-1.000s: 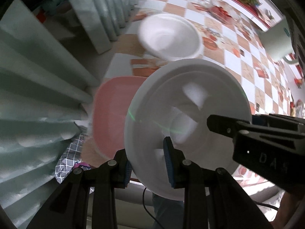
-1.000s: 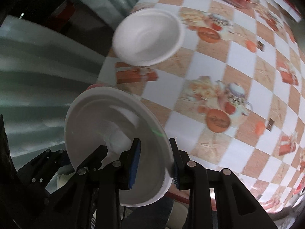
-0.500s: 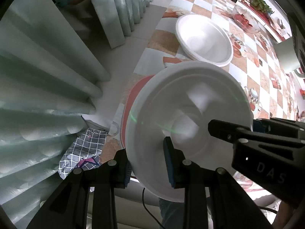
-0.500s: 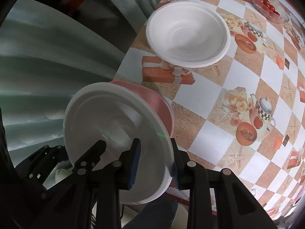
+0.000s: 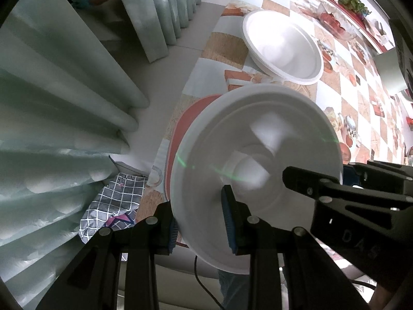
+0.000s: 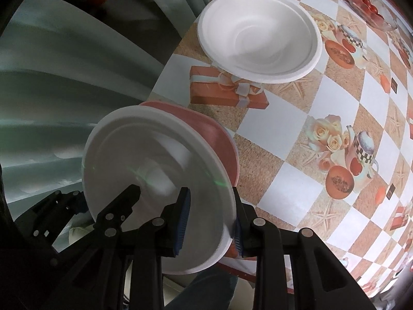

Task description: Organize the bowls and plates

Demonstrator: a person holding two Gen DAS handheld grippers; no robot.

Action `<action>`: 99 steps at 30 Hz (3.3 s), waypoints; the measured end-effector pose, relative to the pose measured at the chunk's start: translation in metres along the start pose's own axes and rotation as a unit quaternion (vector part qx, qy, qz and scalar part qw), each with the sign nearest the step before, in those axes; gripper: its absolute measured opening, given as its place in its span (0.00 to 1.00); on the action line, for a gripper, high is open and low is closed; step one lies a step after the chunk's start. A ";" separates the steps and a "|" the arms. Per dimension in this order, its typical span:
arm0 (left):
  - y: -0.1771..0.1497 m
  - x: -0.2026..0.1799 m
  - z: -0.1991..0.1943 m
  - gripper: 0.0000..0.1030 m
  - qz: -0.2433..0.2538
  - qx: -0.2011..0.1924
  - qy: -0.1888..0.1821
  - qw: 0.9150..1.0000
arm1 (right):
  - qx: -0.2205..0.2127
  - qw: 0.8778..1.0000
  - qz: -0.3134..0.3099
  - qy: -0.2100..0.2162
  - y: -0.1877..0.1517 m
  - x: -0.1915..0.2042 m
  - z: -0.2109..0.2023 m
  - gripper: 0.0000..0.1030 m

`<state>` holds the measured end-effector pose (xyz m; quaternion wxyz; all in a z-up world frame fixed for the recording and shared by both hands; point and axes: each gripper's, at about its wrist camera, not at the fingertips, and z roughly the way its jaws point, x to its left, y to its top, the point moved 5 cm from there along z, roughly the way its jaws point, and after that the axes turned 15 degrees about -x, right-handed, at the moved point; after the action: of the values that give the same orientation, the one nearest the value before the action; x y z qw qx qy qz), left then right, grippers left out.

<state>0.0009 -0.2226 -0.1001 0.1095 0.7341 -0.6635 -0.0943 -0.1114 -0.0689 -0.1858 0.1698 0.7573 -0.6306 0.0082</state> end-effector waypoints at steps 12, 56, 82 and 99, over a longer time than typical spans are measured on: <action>-0.002 -0.004 0.003 0.32 0.004 -0.002 0.000 1.000 | -0.002 1.000 0.006 -0.007 0.005 -0.003 0.005 0.31; 0.028 -0.034 -0.030 1.00 -0.008 -0.038 -0.021 0.999 | -0.083 0.996 0.007 -0.040 0.032 -0.058 -0.068 1.00; 0.112 -0.052 0.002 1.00 -0.020 -0.021 -0.017 0.999 | -0.091 0.992 0.067 -0.053 0.092 -0.126 -0.069 1.00; 0.135 -0.044 0.029 1.00 -0.049 -0.011 -0.002 0.999 | -0.090 0.992 0.078 -0.037 0.122 -0.129 -0.053 1.00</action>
<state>-0.1406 -0.1931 -0.0898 0.1113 0.7645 -0.6256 -0.1085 -0.2440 0.0500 -0.1348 0.2123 0.6869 -0.6921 -0.0634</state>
